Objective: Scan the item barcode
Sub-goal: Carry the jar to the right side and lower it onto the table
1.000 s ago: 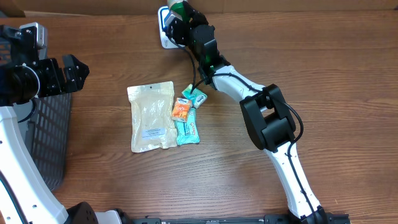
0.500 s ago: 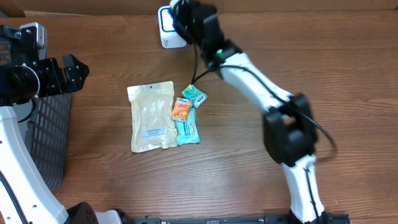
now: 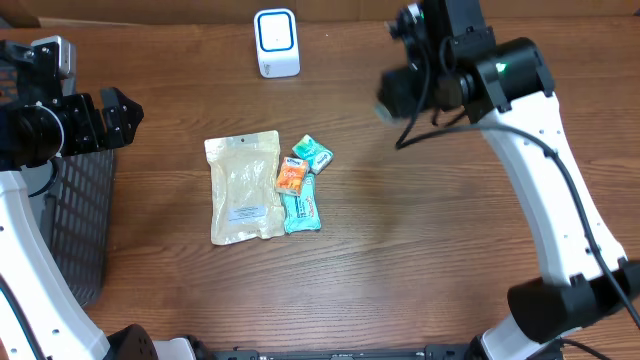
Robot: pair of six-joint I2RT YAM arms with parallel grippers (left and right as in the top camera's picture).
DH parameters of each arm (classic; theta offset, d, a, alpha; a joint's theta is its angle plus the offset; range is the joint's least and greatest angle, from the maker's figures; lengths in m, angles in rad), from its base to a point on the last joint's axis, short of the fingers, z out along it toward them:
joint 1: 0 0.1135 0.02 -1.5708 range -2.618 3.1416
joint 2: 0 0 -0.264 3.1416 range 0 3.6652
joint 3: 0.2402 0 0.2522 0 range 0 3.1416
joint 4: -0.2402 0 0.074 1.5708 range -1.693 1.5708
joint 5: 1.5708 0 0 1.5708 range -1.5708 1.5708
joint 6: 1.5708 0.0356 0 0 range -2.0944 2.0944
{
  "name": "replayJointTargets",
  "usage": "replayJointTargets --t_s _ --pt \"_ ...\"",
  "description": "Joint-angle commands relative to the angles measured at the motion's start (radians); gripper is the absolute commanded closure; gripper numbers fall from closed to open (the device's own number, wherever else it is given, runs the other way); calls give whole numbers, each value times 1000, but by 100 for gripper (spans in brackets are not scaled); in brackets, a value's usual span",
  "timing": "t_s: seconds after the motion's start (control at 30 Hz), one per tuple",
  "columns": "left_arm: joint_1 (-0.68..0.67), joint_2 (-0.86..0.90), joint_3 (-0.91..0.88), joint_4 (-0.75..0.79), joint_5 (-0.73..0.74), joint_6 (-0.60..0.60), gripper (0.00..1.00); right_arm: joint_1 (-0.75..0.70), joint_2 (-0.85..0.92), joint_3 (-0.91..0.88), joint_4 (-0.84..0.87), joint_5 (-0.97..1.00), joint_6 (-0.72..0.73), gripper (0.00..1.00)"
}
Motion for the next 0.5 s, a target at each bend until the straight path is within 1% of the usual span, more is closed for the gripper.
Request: replayJointTargets --t_s 0.0,0.2,0.33,0.47 --pt "2 -21 6 3 14 26 0 -82 20 -85 -23 -11 53 70" --pt "2 -21 6 3 14 26 0 -224 20 -265 42 -10 97 71" --pt "2 -21 6 3 14 26 1 -295 21 -391 159 -6 98 71" --pt "2 -21 6 3 14 26 1 -338 21 -503 286 105 130 71"
